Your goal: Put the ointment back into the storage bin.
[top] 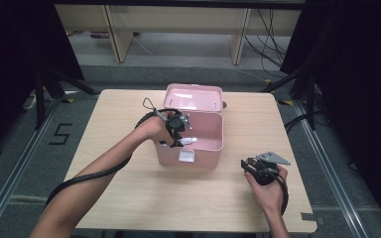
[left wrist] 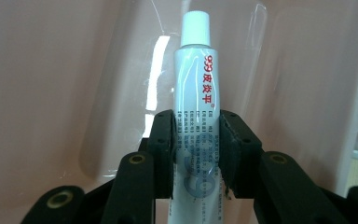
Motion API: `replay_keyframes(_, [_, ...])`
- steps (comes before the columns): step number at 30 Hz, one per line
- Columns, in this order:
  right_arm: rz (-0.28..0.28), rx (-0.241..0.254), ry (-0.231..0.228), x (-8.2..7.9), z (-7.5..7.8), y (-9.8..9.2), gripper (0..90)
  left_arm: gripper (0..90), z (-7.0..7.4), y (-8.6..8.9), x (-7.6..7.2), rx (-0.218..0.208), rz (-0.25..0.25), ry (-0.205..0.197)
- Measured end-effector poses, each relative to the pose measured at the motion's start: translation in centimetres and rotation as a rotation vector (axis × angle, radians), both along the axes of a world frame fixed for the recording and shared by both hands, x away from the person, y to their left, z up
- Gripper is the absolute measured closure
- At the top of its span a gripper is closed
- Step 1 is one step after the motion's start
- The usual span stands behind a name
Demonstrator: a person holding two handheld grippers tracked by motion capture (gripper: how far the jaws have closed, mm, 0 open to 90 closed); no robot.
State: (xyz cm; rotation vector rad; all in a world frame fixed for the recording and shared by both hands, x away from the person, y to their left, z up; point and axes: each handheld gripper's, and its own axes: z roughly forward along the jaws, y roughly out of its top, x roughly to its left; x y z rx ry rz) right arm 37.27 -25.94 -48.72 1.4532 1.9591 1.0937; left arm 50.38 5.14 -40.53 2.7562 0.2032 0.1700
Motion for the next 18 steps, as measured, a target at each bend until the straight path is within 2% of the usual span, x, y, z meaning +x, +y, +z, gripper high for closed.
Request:
replay_keyframes(1, [-0.011, 0.01, 0.003, -0.06, -0.01, 0.13, 67.8, 67.7, -0.03, 0.0, 0.03, 0.0, 0.001, -0.001])
replay_keyframes(2, [-0.007, -0.014, -0.005, -0.02, 0.04, 0.0, 67.8, 67.8, -0.06, 0.0, 0.03, 0.0, 0.004, -0.001])
replay_keyframes(5, [-0.008, -0.015, -0.005, -0.04, 0.08, -0.03, 67.8, 67.7, -0.09, -0.01, 0.05, -0.001, 0.008, 0.004])
replay_keyframes(6, [-0.027, 0.019, 0.026, -0.22, 0.12, 0.26, 67.8, 67.6, -0.08, 0.0, 0.06, 0.001, 0.008, 0.005])
replay_keyframes(7, [-0.024, 0.016, 0.02, -0.18, 0.1, 0.22, 67.8, 67.6, -0.08, 0.0, 0.07, 0.0, 0.009, 0.005])
replay_keyframes(8, [-0.008, -0.016, -0.009, -0.01, 0.07, -0.11, 67.7, 67.5, -0.08, 0.01, 0.08, 0.0, 0.009, 0.006])
replay_keyframes(12, [-0.007, -0.015, -0.009, 0.0, 0.04, -0.09, 67.6, 66.9, -0.05, 0.01, 0.13, 0.003, 0.014, 0.01])
replay_keyframes(18, [-0.014, -0.005, 0.0, -0.07, 0.08, -0.02, 67.5, 58.9, 0.6, 0.16, 0.01, -0.03, 0.045, -0.005])
